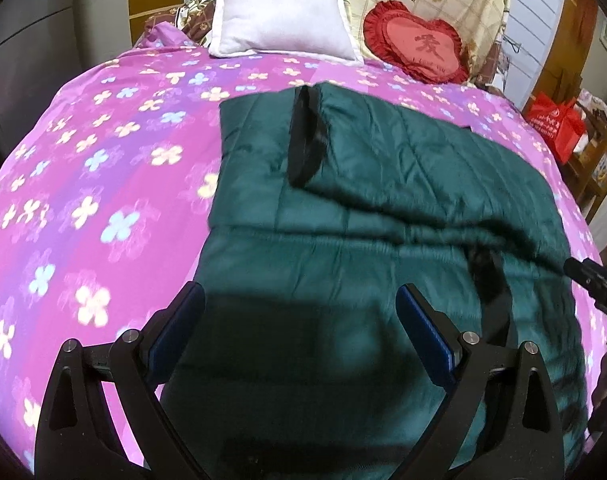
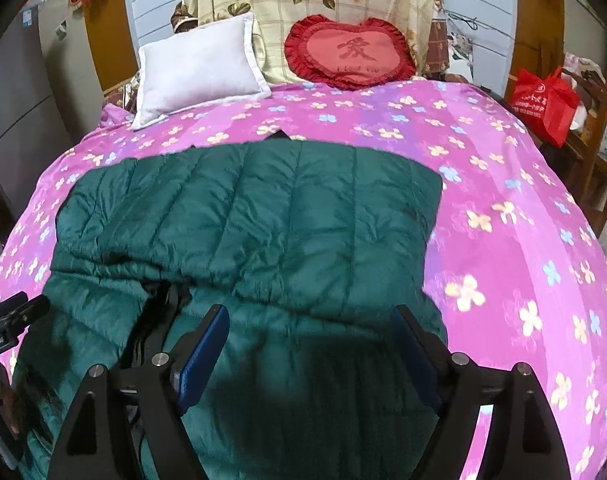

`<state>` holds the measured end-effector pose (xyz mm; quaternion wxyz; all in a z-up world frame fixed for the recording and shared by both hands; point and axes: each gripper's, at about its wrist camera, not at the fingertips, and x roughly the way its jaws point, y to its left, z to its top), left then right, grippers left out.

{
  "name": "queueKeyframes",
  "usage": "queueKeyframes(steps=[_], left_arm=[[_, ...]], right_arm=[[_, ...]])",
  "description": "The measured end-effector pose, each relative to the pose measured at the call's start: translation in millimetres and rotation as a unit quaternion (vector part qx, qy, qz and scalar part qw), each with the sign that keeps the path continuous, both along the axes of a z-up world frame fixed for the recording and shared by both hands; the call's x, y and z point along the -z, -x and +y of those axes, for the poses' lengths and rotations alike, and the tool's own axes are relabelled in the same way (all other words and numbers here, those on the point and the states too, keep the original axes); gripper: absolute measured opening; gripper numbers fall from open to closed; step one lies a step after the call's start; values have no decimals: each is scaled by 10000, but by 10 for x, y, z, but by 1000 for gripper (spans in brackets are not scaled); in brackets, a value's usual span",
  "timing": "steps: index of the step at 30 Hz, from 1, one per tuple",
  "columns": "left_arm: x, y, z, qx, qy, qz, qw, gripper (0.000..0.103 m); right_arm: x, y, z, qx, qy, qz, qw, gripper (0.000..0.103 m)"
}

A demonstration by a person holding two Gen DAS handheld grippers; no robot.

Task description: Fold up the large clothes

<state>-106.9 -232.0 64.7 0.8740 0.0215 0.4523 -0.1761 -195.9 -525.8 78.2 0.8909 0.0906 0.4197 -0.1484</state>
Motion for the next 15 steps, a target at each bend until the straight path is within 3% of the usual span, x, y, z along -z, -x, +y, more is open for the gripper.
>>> queueKeyframes(steps=[6,15], left_arm=[[20,286,52,195,-221,-168,9994,96],[89,575,147,308,-334,-35,9990,96]], right_arm=[[66,199,50,126,-69,48,9999,81],[194,473,144,195,-94,206,9996,81]])
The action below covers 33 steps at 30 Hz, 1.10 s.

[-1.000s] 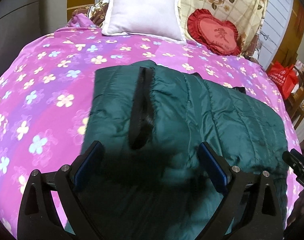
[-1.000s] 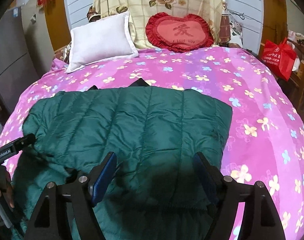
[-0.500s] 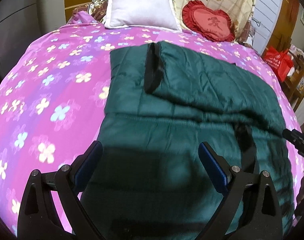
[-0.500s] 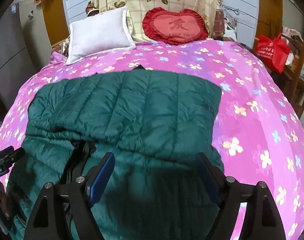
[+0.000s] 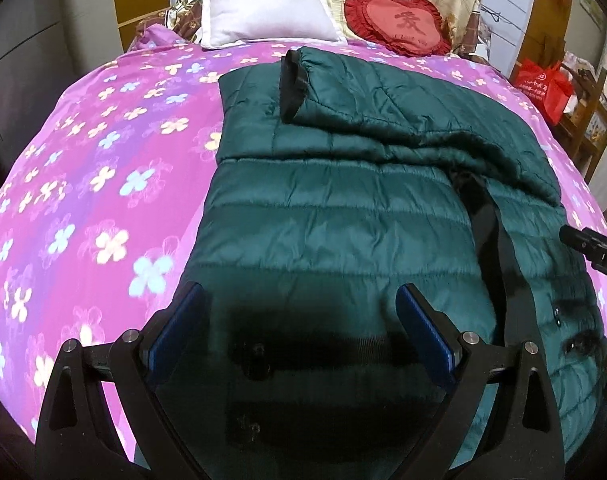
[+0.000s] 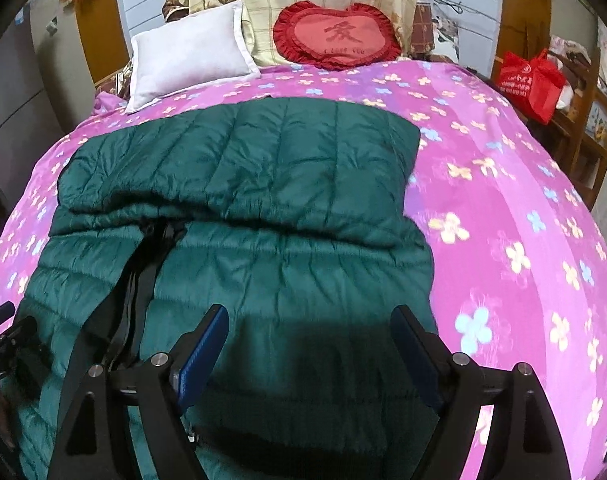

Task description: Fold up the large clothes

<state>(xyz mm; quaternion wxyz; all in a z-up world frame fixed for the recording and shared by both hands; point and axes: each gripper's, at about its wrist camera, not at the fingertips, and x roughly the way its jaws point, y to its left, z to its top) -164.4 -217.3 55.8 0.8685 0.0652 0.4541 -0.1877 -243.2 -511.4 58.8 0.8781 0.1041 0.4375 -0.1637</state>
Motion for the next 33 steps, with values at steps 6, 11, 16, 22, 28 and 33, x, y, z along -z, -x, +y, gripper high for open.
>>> queueKeyframes(steps=[6,11,16,22,28,33], left_arm=[[-20,111,93,-76,30,35,10000,96],[-44,193,215,-99,81,103,9999,96],[-45,272,384,-120,42,166,9998,96],[-99,371,573,-186,150,226,9995,96],[-117,494,712,-154,126,317,9993,96],[-91,550,853,-256,170,441,9986,96]], right_arm=[[9,184,88,-4,-24,27,10000,81],[-2,348,160,4,-103,39,9999,84],[24,503,228,-31,-63,111,9999,84],[47,677,295,-33,-122,119,9998,84],[71,807,337,-37,-90,191,9998,84],[79,920,325,-10,-97,222,9997,84]])
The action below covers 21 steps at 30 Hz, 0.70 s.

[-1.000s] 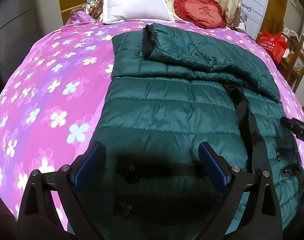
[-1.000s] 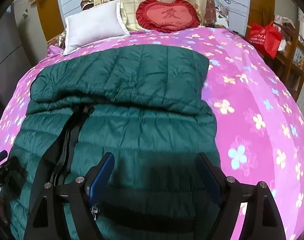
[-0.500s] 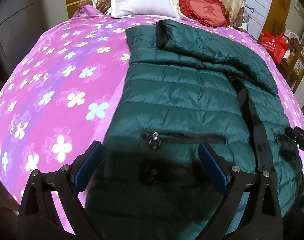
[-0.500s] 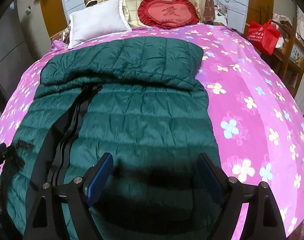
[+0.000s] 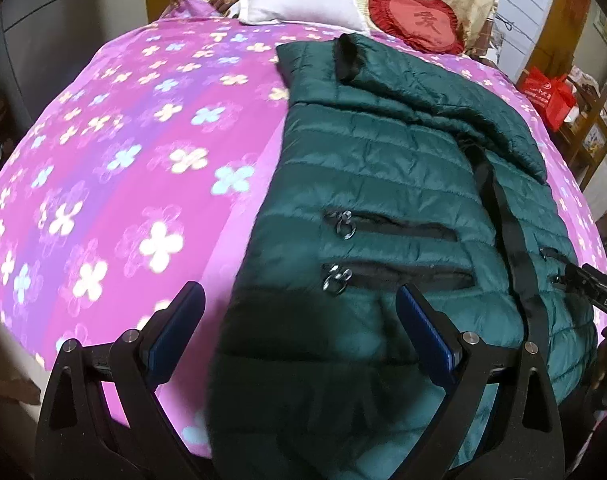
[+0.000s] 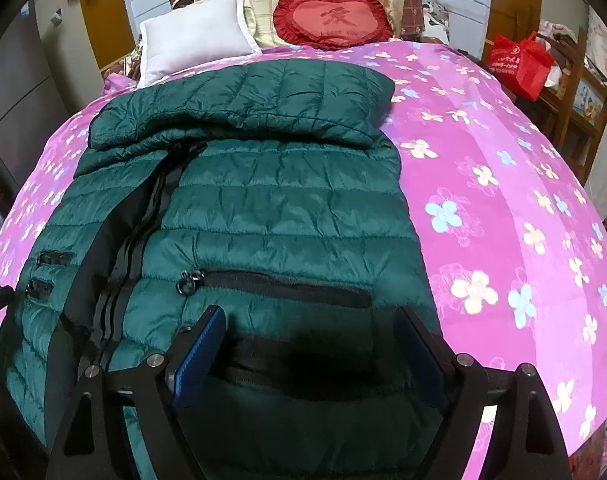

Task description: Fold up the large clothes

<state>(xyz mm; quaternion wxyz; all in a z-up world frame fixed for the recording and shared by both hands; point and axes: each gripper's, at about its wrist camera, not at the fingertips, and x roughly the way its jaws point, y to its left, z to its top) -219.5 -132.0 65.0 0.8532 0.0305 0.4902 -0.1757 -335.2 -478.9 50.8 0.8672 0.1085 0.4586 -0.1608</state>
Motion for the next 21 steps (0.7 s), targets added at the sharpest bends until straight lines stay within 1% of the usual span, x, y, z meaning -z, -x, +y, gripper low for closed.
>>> queueKeyframes(steps=[6,11,15,21], left_arm=[[36,45,166,-123,59,137,9998,96],[71,85,261,-139,104,279,9995,96],[104,113,310,-136,177,359,9991,96],[198,146,343,-163,249,605,9977,96]], right_arm=[[17,96,13,-20,39,63,10000,84],[-4,225,-44,22,-100,44,9999,84],[-9,331,-92,44,-134,92,9999,84],[19,463,-128,47,-198,174,9996,84]])
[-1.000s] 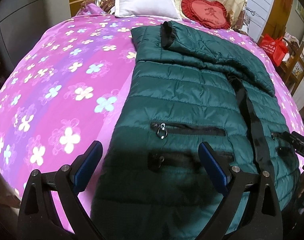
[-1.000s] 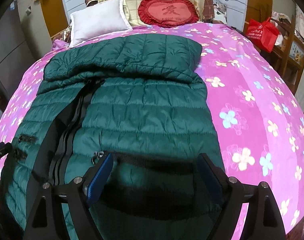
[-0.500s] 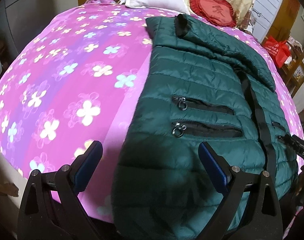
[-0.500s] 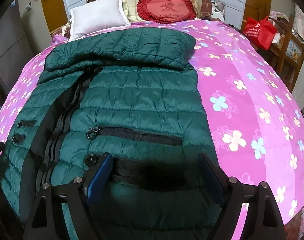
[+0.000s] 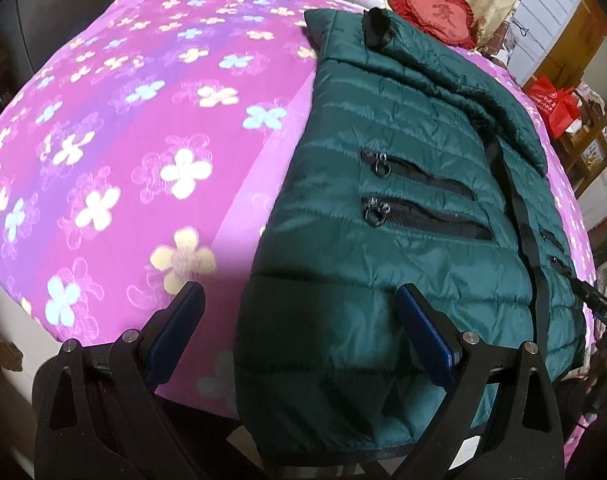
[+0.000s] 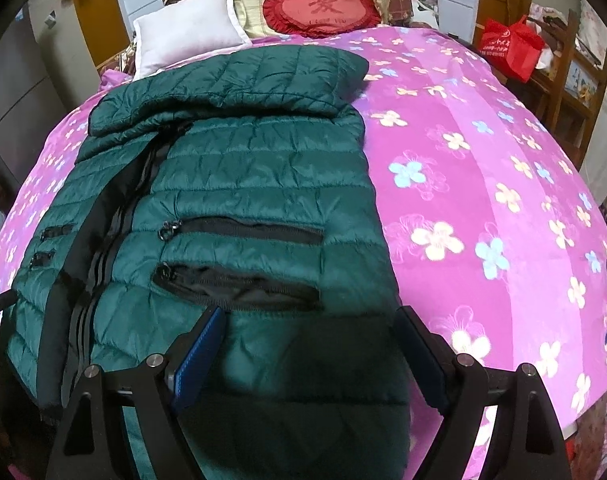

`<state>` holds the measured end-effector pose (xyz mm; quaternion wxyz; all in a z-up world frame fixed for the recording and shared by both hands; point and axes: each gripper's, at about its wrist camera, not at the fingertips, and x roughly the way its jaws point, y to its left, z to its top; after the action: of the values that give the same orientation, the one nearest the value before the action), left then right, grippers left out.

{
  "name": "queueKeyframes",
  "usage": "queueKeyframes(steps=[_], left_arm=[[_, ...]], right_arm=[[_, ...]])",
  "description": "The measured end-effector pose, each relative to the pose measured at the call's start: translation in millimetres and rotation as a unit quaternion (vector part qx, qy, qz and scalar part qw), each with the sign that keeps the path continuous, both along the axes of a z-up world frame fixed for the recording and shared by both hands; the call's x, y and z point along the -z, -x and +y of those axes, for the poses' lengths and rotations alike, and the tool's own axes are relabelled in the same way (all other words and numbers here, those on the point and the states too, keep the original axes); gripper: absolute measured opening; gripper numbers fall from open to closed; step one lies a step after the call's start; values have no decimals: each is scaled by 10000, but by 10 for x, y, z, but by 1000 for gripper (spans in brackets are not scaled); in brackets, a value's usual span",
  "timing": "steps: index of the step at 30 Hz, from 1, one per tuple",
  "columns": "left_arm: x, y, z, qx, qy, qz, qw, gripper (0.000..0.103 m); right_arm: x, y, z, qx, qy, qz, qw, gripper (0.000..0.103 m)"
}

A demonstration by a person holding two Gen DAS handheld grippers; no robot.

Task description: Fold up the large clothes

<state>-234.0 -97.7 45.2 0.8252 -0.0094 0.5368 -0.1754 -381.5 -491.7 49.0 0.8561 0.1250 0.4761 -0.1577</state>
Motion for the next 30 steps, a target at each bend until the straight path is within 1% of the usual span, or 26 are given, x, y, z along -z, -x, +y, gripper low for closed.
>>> queueKeyframes(steps=[3,6,13,17,21,30], left_arm=[[24,35,13,26,-70,14,10000,96],[44,64,34,15,-119,25,9999,96],[50,121,47,6,-188,-20,9998,96],[52,139,32,48,-259,-67,9996,96],[81,153,63,23,-206,5,9998,96],[140,163,95,-13,-114,117,9999,97]], right_arm=[[6,50,5,-80,-52,47,9999,85],[4,98,4,-126,-70,92,9999,91],[53,162,-4,-183,-199,209,9994,91],[74,188,18,-222,-182,273,9992,92],[103,212,14,-225,-223,309,9990,92],[173,258,-78,-96,-484,373,9981,93]])
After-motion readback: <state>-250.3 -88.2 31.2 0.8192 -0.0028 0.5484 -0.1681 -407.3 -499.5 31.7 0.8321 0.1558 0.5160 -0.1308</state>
